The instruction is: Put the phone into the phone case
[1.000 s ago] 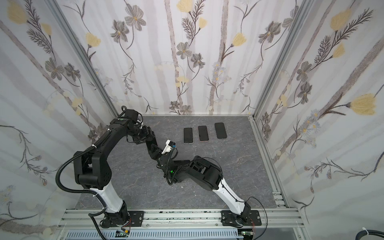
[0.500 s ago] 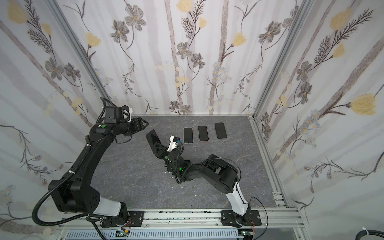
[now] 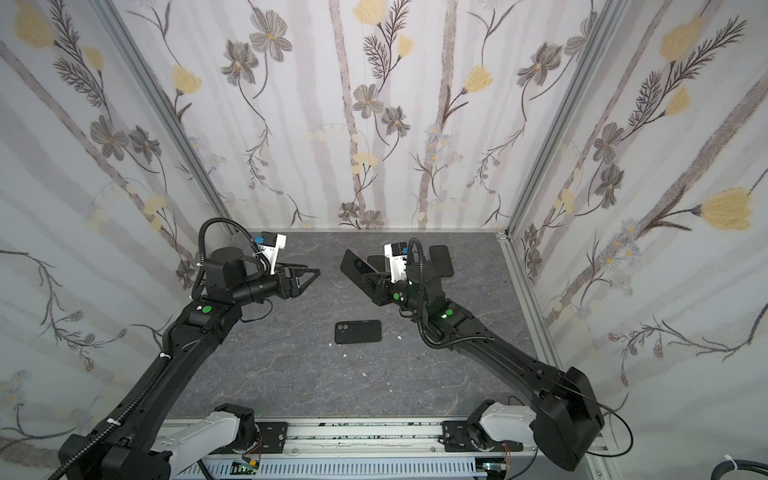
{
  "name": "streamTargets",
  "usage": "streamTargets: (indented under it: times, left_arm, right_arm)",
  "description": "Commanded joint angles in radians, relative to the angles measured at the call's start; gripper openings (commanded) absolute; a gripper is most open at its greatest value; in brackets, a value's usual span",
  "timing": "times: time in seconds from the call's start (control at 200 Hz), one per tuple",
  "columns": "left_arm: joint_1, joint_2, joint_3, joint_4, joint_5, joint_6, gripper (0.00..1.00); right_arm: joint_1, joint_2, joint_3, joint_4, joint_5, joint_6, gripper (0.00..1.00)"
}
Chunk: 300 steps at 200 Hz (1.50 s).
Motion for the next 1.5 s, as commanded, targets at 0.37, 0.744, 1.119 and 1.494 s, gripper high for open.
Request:
streamTargets:
  times: [0.37, 0.744, 1.119, 1.494]
  left_arm:
    - [-0.144, -0.054, -0.055, 0.157, 0.44, 0.039, 0.68]
    - [-0.188, -0.02, -0.026, 0.046, 0.422, 0.1, 0.62]
    - [-0.188, -0.132, 0.003, 0.068, 0.251, 0.131, 0.68]
    - [-0.19, -0.072, -0.039, 0.07, 0.308, 0.092, 0.59]
  right_arm:
    - [-0.024, -0.175, 0.08, -0.363, -0.442, -0.28, 0.0]
    - [-0.023, -0.205, 0.113, -0.308, -0.583, -0.252, 0.0]
    - [-0.024, -0.226, 0.159, -0.506, -0.495, -0.328, 0.0]
    - [-0.024, -0.259, 0.167, -0.495, -0.559, -0.32, 0.0]
